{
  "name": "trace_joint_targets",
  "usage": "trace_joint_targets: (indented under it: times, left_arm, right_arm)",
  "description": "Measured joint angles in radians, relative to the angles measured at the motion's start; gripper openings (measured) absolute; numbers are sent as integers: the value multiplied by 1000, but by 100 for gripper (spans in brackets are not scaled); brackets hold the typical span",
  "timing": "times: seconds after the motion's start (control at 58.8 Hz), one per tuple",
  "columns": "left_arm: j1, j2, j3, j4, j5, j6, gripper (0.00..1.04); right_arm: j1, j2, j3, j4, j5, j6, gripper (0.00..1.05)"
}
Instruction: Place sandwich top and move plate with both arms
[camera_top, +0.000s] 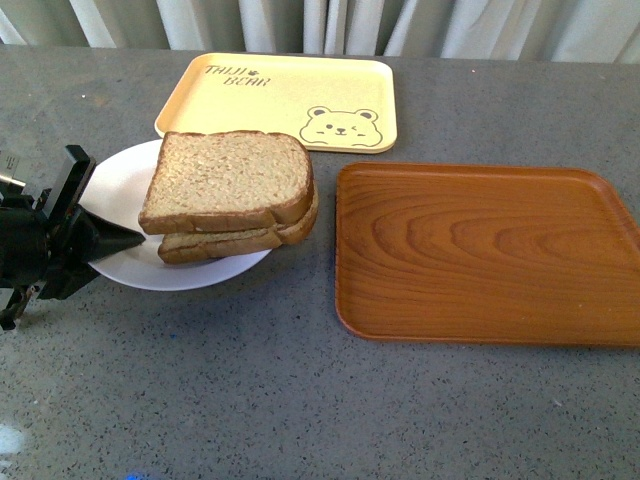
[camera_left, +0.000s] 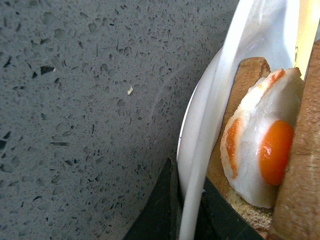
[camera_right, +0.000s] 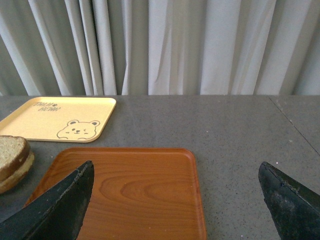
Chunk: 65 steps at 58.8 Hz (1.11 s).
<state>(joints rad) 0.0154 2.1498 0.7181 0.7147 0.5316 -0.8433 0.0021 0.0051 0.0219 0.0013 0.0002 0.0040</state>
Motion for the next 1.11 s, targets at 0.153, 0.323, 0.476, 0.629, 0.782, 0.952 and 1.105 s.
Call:
trace_joint_targets:
  times: [0.153,0.323,0.476,0.629,0.782,0.952,1.105]
  left_arm:
    - [6,2,-7,22,11,-13,2]
    - [21,2,-26,60,38,-27,2]
    - [34,-14,-44,58,45,-44,2]
    - [46,-55,-52,45,46,-57,2]
    - [51,-109,-45,2,46,-63,2]
    - [43,-130,40,-107,43,-56,2]
    - [13,-113,223,-230,16,-42,2]
  right_arm:
    - [0,0,0,0,0,0,96]
    - [0,0,0,0,0,0,96]
    - [0,0,0,0,0,0,96]
    - [0,0,0,0,0,0,96]
    - [0,0,0,0,0,0,96]
    - [0,0,0,0,0,0,96]
    - [0,0,0,0,0,0,96]
